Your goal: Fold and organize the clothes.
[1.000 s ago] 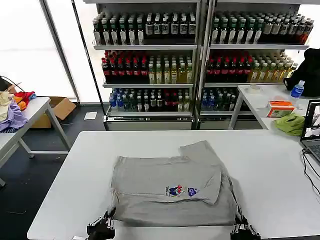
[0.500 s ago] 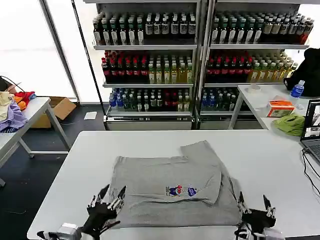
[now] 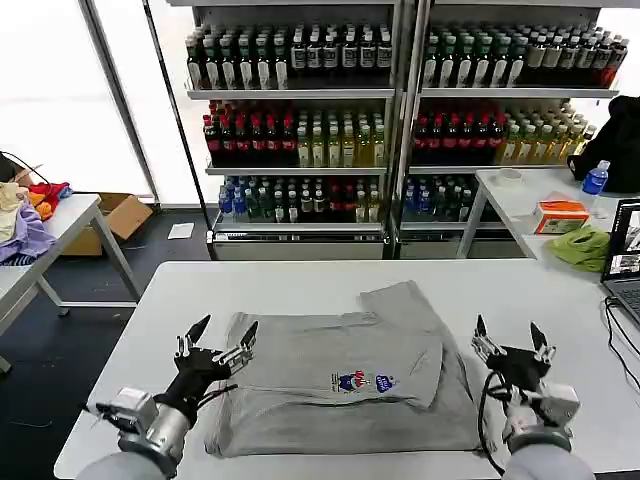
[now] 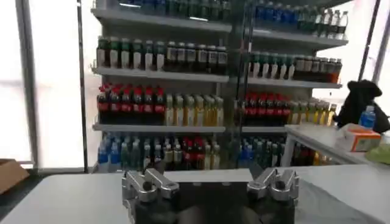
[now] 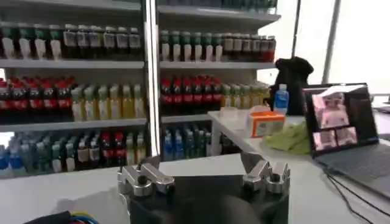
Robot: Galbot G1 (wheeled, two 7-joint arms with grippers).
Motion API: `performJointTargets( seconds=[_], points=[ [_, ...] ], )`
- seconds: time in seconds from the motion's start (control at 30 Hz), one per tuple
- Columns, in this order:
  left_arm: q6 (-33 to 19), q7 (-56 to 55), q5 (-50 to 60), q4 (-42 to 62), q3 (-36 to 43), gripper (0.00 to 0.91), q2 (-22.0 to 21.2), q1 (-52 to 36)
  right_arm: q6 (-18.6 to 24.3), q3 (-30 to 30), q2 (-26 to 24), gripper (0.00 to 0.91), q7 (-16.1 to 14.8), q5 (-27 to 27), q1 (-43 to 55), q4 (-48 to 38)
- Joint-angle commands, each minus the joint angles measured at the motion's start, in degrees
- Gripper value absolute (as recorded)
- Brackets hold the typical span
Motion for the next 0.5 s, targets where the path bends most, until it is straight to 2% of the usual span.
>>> performJointTargets(
  seconds=[0.03,0.1,0.13,0.23,0.5],
  points=[
    [1.09,1.57,-5.86,17.75,3.33,0.907,4.87,-17.26,-4.04,-7.25,-3.46,0.907,-2.46,4.94,18.66,-13.90],
    [1.93,1.54,-7.46,20.68,4.64,0.907,5.07,-20.05,-4.65,-9.66,-3.46,0.907,-2.65,5.71,21.32,-16.15],
    [2.14,1.69,-7.85,23.56,5.77,0.907,5.04,-21.81,-4.64,-12.51,-3.20,0.907,-3.69,5.42,24.96,-20.23],
    [2.92,1.86,-8.50,27.79,7.97,0.907,4.84,-25.50,-4.66,-16.10,-2.15,0.907,-5.16,5.21,29.37,-27.16],
    [4.06,2.49,-9.01,33.72,10.93,0.907,4.80,-27.79,-4.76,-22.86,0.03,0.907,-8.35,5.52,37.08,-39.27]
  ],
)
